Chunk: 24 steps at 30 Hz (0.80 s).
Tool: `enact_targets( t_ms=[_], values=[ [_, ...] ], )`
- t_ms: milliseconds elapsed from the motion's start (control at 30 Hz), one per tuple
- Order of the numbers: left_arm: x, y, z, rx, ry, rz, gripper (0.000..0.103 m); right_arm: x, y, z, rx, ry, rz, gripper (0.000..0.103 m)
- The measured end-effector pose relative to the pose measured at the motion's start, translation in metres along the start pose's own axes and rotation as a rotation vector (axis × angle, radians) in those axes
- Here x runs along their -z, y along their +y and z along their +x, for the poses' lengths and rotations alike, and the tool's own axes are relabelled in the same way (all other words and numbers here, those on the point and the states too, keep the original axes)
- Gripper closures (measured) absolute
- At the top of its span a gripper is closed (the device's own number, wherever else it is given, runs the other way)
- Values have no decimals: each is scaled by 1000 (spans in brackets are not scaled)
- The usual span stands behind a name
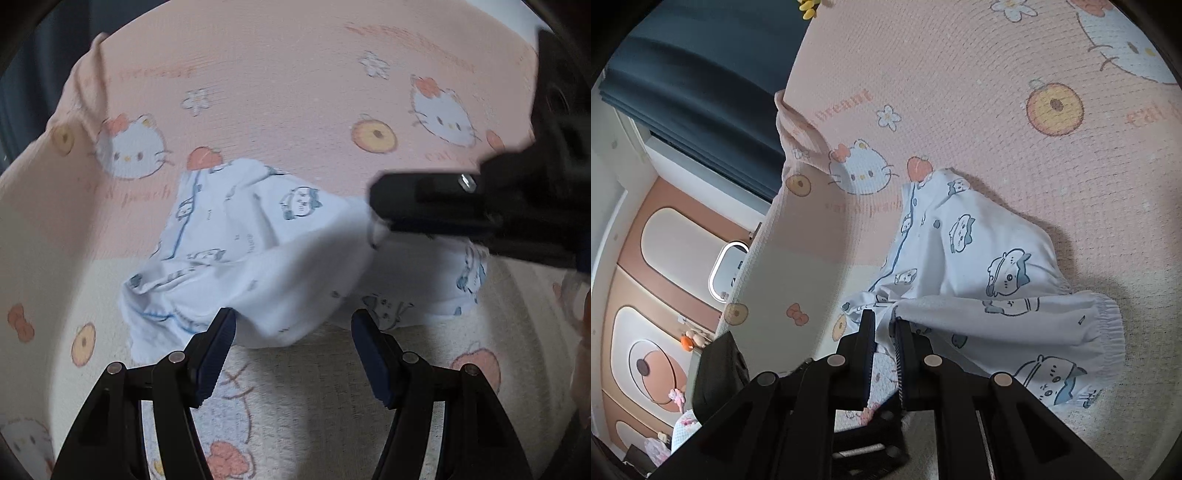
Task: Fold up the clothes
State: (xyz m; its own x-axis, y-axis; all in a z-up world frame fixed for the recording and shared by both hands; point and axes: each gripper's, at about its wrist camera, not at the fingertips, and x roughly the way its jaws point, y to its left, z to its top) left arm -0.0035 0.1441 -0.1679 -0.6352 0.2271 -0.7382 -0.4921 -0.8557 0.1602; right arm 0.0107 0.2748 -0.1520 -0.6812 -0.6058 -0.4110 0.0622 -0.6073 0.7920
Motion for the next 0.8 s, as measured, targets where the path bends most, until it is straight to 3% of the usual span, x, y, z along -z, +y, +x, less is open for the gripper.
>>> enact_targets(
  t_ms=[300, 333, 433, 500, 533, 567, 633, 800],
  values=[
    [-7, 3, 17, -96, -33, 44, 40, -2, -6, -7, 22, -16, 1, 94],
    [-8, 2, 17, -111, -41, 63, 46, -1, -6, -6, 37, -11, -5, 94],
    [-7, -1, 17, -169, -55, 127, 77, 1, -5, -6, 133, 6, -55, 94],
    [-6, 1, 17, -170, -51, 147, 86, 4, -1, -8, 232, 27, -122, 93],
    [-6, 2, 16, -163, -49, 147, 88, 6, 0, -10, 288, 35, -154, 83],
    [-6, 4, 15, -159, -47, 142, 88, 8, 1, -14, 340, 37, -173, 64],
    [-5, 6, 10, -157, -48, 133, 88, 13, 0, -25, 425, 14, -186, 40],
    [-4, 9, -1, -166, -60, 120, 88, 18, -13, -53, 436, -44, -97, 39]
  ],
)
